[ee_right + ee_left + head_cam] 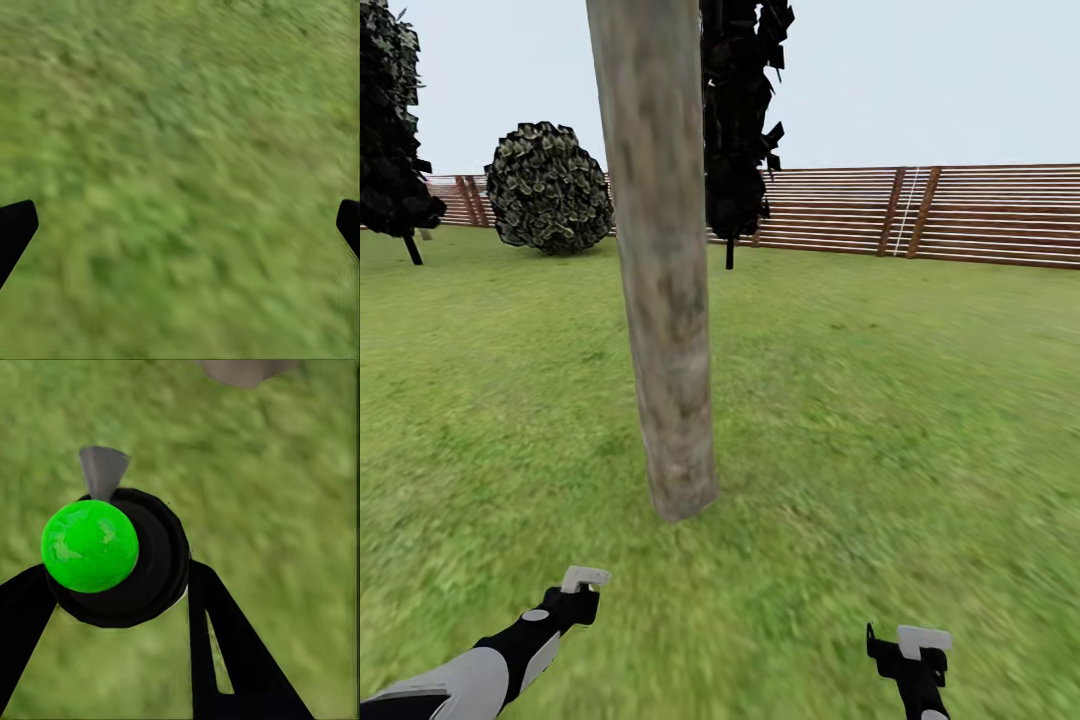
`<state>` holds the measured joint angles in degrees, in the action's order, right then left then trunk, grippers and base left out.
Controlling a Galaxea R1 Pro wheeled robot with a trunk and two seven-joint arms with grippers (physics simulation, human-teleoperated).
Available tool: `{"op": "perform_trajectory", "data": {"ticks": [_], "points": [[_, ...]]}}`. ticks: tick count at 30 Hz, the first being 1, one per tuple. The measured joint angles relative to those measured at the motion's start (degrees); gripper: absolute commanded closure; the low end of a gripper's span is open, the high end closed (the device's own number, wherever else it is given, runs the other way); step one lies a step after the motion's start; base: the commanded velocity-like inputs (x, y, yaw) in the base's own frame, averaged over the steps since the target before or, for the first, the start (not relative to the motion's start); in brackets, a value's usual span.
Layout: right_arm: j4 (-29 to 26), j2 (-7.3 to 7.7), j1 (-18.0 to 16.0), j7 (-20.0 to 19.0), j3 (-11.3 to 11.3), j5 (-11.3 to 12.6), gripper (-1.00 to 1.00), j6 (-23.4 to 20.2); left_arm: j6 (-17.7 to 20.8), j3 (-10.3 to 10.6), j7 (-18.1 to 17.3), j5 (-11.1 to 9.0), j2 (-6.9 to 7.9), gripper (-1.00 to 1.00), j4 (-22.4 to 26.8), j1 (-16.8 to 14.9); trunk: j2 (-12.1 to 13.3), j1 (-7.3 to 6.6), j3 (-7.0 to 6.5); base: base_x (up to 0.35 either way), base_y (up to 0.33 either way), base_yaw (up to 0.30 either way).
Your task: In the garden, pick up the pesticide atomizer on the floor and spray pesticide onto both trees until each tree trunk is fully covered.
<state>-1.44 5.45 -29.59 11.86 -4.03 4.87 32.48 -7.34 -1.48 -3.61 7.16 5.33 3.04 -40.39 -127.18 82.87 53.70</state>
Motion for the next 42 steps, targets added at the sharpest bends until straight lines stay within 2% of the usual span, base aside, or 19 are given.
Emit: {"op": "perform_trajectory", "data": {"ticks": [6,15,21,22,23,24,25,27,28,30,32,33,35,38,41,42], "points": [[0.0,0.00,0.0,0.0,0.0,0.0,-1.00,0.0,0.0,0.0,-0.1,0.0,-0.09,1.00,0.0,0.0,0.0,0.01,0.00,0.264,-0.183,0.000],[-0.1,0.00,0.0,0.0,0.0,0.1,-1.00,0.0,0.0,0.0,-0.2,0.1,-0.51,1.00,0.0,0.0,0.0,0.03,0.00,0.097,-0.260,-0.002],[-0.1,0.00,0.0,0.0,0.0,0.1,-1.00,0.0,0.0,0.0,0.0,0.1,-0.51,1.00,0.0,0.0,0.0,0.03,0.00,0.006,-0.112,-0.213],[-0.1,0.03,0.0,0.1,0.0,0.1,-1.00,0.0,4.2,0.0,0.0,0.1,-0.70,1.00,0.6,-0.1,0.0,0.03,0.00,0.000,-0.001,-0.047],[-0.1,0.07,0.0,0.1,0.0,0.1,-1.00,0.0,11.3,0.0,0.1,0.0,-1.16,1.00,2.9,-0.2,0.0,0.03,0.00,0.000,-0.001,-0.024],[-0.1,0.16,0.0,0.1,0.0,0.1,-1.00,0.0,14.4,0.0,0.0,0.0,-1.38,1.00,5.6,-0.2,0.0,0.03,-0.01,0.000,0.000,-0.005],[-0.1,0.18,0.0,0.0,0.0,0.0,-1.00,0.0,20.3,0.0,-0.1,0.0,-1.76,1.00,11.2,-0.3,0.0,0.03,-0.01,0.000,0.000,-0.003],[-0.1,0.11,0.0,-0.1,0.0,0.0,-1.00,0.0,26.4,0.1,-0.4,0.0,-1.90,1.00,15.2,-0.4,0.0,0.03,0.00,0.000,0.000,-0.001],[-0.1,0.09,0.0,-0.2,0.0,0.0,-1.00,0.0,28.8,0.1,-0.7,0.3,-1.28,1.00,17.2,-0.5,0.0,0.03,-0.01,0.000,0.000,0.000],[-0.1,0.09,0.0,-0.2,0.0,0.0,-1.00,0.0,29.5,0.1,-0.8,0.4,0.30,1.00,17.8,-0.4,0.0,0.03,0.00,0.000,0.000,0.000],[-0.1,0.08,0.0,-0.2,0.0,0.0,-1.00,0.0,29.8,0.2,-0.8,0.2,1.06,1.00,18.0,-0.4,0.0,0.03,0.00,0.000,0.000,0.000],[-0.1,0.15,0.0,-0.2,0.0,0.0,-1.00,0.0,29.9,0.3,-0.7,-0.1,0.48,1.00,18.1,-0.4,0.0,0.03,0.00,0.000,0.000,0.000],[-0.1,0.22,0.0,-0.2,0.0,0.0,-1.00,0.0,30.0,0.4,-0.7,-0.2,-1.87,1.00,18.1,-0.7,0.0,0.03,0.00,0.000,0.000,0.000],[-0.1,0.25,0.0,-0.1,0.0,0.0,-1.00,0.0,30.1,0.5,-0.8,-0.2,-4.62,1.00,18.1,-1.0,0.0,0.03,0.00,0.000,0.000,0.000],[-0.1,0.26,0.0,-0.1,0.0,0.0,-1.00,0.0,30.1,0.4,-0.8,0.3,-4.11,1.00,18.5,-1.1,0.0,0.03,0.00,-0.032,0.000,0.000],[-0.1,0.26,0.0,-0.1,0.0,0.0,-1.00,0.0,30.1,0.3,-0.8,0.6,-3.17,1.00,19.2,-1.0,0.0,0.04,0.00,-0.279,0.000,0.000]]}}
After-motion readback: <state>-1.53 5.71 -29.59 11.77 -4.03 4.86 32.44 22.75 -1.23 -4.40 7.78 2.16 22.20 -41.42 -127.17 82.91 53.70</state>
